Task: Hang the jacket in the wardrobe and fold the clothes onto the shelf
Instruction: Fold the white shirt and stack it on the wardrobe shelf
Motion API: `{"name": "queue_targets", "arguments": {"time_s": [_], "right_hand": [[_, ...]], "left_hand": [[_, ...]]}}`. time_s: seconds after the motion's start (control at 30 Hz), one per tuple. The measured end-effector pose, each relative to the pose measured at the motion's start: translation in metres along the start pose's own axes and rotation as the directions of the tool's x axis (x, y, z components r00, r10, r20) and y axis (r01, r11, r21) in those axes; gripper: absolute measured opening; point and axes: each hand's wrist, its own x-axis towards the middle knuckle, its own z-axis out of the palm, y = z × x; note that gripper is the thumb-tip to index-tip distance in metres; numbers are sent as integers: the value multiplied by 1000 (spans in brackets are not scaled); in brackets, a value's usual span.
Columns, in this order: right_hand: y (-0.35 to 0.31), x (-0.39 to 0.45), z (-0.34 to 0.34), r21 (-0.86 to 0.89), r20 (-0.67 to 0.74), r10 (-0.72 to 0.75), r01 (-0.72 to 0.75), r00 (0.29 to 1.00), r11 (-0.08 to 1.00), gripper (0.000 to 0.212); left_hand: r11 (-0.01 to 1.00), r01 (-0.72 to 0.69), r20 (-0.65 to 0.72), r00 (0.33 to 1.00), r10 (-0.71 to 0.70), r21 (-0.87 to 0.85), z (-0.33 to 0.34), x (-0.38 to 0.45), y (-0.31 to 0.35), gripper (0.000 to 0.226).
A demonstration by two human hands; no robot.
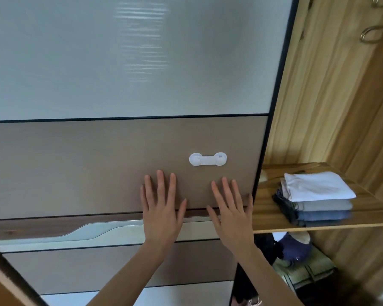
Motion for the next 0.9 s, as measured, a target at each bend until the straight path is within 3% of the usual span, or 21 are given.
{"name": "queue_targets", "arguments": {"time_s": [0.5,0.9], "right_hand": [[50,-8,-35,-90,27,134,-132,991,987,75],[119,9,-44,-65,15,114,-112,993,992,72]], "left_hand": [[976,-117,-121,988,95,-186,35,6,69,72],[967,-162,-113,983,142,-197,52,11,157,75]]}}
